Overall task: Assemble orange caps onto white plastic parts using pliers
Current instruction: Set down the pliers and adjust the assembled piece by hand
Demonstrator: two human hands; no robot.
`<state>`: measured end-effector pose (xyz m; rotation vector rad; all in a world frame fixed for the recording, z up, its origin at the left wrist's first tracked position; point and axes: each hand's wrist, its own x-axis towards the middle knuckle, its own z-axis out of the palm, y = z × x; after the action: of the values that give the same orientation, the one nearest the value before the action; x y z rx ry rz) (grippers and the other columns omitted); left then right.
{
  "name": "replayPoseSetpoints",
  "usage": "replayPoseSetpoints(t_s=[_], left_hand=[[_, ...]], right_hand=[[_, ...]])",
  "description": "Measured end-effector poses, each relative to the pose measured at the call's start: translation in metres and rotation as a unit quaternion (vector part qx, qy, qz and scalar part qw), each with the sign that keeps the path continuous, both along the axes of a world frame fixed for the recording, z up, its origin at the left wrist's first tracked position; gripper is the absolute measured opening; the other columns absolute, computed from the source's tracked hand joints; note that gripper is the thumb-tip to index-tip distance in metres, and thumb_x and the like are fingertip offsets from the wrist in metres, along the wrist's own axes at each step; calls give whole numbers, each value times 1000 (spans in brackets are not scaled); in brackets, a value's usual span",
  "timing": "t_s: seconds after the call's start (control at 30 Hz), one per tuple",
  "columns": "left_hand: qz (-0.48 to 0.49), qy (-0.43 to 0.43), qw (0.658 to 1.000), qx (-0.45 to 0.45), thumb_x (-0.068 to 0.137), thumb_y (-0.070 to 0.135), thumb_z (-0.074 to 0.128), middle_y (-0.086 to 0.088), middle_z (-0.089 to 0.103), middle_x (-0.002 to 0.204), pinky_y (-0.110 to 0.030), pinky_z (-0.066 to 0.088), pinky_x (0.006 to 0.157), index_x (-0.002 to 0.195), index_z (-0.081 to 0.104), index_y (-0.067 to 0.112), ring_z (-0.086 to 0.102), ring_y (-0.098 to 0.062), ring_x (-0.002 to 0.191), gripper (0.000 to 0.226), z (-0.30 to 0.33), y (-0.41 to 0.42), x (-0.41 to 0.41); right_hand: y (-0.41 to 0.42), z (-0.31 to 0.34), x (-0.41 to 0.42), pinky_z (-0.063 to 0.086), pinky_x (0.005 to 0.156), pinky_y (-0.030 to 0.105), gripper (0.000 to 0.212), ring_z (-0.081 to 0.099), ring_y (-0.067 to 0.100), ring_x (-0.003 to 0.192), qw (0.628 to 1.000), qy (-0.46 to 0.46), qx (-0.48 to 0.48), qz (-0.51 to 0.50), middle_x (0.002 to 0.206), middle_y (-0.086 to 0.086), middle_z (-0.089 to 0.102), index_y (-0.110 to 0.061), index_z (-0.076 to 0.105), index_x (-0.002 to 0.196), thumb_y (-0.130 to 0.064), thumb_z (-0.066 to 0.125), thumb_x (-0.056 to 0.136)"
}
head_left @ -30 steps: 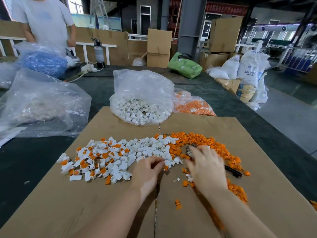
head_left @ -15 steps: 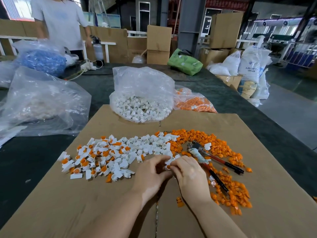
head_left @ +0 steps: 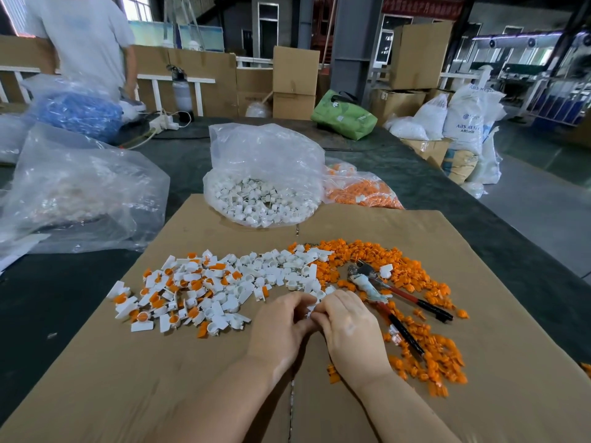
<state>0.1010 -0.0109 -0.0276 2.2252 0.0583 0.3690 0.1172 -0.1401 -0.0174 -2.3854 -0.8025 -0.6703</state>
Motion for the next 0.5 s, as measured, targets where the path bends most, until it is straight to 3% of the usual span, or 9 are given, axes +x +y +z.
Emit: replayPoseSetpoints(t_s=[0.5], left_hand=[[-13,8,1000,3,80,27,73,17,61,91,-1,38,70,111,66,23,56,3,83,31,1,0,-1]], right_hand=[[-1,1,-3,50,56,26,20,58,21,66,1000,13,-10,-10,68,2,59,-8,60,68,-4,81,69]])
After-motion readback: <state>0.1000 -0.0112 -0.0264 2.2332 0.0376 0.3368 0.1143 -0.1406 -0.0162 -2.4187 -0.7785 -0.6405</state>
